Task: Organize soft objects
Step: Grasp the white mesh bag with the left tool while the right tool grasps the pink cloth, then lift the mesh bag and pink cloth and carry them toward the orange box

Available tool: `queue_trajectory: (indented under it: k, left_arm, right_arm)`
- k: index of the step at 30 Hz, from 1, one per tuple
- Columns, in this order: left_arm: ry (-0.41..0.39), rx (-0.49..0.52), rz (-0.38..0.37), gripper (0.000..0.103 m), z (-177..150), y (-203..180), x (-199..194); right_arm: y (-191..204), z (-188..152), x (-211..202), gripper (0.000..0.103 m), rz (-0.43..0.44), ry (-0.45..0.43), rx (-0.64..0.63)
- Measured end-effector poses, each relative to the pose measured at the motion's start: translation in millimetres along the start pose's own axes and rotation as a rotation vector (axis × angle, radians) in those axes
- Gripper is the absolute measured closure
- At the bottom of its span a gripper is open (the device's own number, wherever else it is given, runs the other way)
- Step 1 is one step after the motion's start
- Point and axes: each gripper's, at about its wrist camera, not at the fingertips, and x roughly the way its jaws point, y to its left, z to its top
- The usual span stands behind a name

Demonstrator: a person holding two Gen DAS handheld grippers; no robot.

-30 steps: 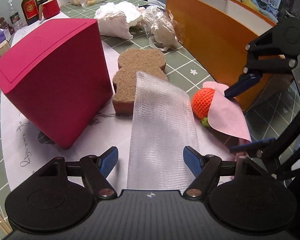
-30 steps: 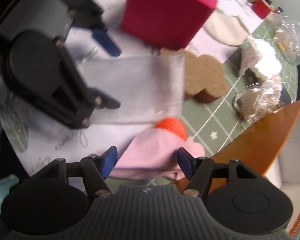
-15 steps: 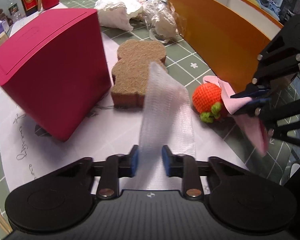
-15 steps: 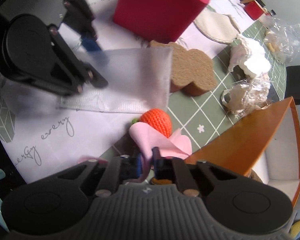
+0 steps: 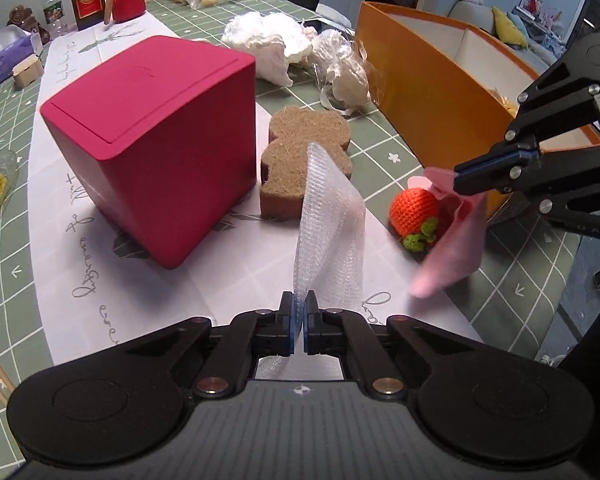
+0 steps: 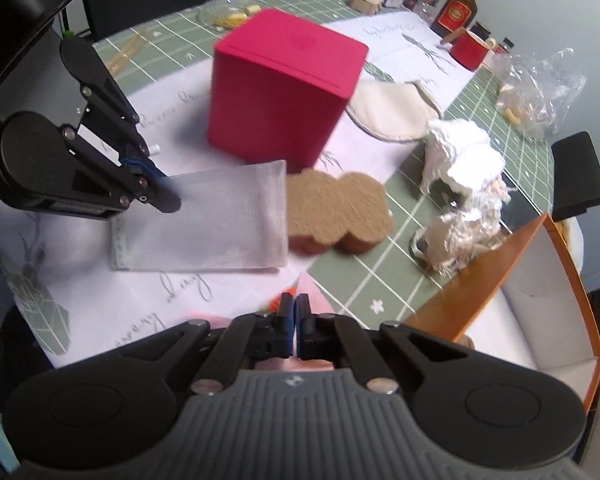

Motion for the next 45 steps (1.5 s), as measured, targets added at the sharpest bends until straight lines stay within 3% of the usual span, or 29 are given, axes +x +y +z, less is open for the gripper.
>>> queue_trajectory:
  k: [6,8,10,11,17,18,19,20,21,22,24,27,29,34,36,37,38,40,45]
  left_arm:
    - [0.030,-0.001,0.024,0.099,-7,5,7]
    - [0.032,0.003,0.020,0.099,-9,5,6]
    - [0.033,0.002,0.014,0.099,-11,5,6]
    - [0.035,0.000,0.011,0.099,-11,6,6]
    - [0.044,0.004,0.002,0.099,-13,4,9]
    - [0.044,0.006,0.004,0.098,-12,4,10]
    - [0.043,0.009,0.006,0.097,-12,3,11]
    - [0.041,0.011,0.007,0.096,-11,2,12]
    - [0.038,0.012,0.007,0.096,-12,1,13]
    - [0.039,0.009,0.004,0.095,-12,1,14]
    - [0.054,-0.003,-0.003,0.090,-13,2,19]
    - [0.080,-0.012,-0.020,0.063,-15,3,27]
    - [0.079,0.005,-0.014,0.032,-17,1,29]
    - [0.069,-0.001,-0.003,0.021,-19,-2,32]
    - [0.056,-0.013,-0.002,0.031,-18,-4,33]
    - [0.043,-0.018,0.001,0.049,-17,-5,33]
    - [0.038,-0.016,0.011,0.075,-15,-7,33]
    - [0.065,-0.003,0.034,0.102,-10,-11,35]
    - [0.034,-0.024,0.039,0.103,-4,-7,24]
  right_arm:
    - [10,-1,17,0.102,0.031,0.060,-0.046]
    - [12,-3,17,0.096,0.037,0.053,-0.058]
    - [14,-7,18,0.051,0.070,0.065,-0.071]
    - [18,-11,19,0.050,0.078,0.074,-0.093]
    - [37,-26,43,0.053,0.099,0.159,-0.162]
    - [38,-29,48,0.057,0.098,0.174,-0.166]
    - [39,-31,54,0.069,0.095,0.187,-0.170]
    - [39,-31,58,0.071,0.087,0.187,-0.170]
    - [36,-30,58,0.094,0.093,0.175,-0.159]
    - [34,-28,59,0.103,0.084,0.180,-0.150]
    - [30,-26,57,0.103,0.072,0.169,-0.135]
    - [22,-21,44,0.103,0.079,0.124,-0.095]
    - [17,-18,37,0.103,0.076,0.096,-0.071]
    - [8,-13,27,0.103,0.079,0.057,-0.025]
    - [5,-9,21,0.103,0.079,0.034,-0.006]
    - [4,-7,18,0.103,0.077,0.021,0.003]
    - [2,-5,14,0.103,0.073,0.007,0.013]
    - [-3,-2,7,0.103,0.082,-0.028,0.042]
    - [-14,6,-8,0.103,0.080,-0.101,0.090]
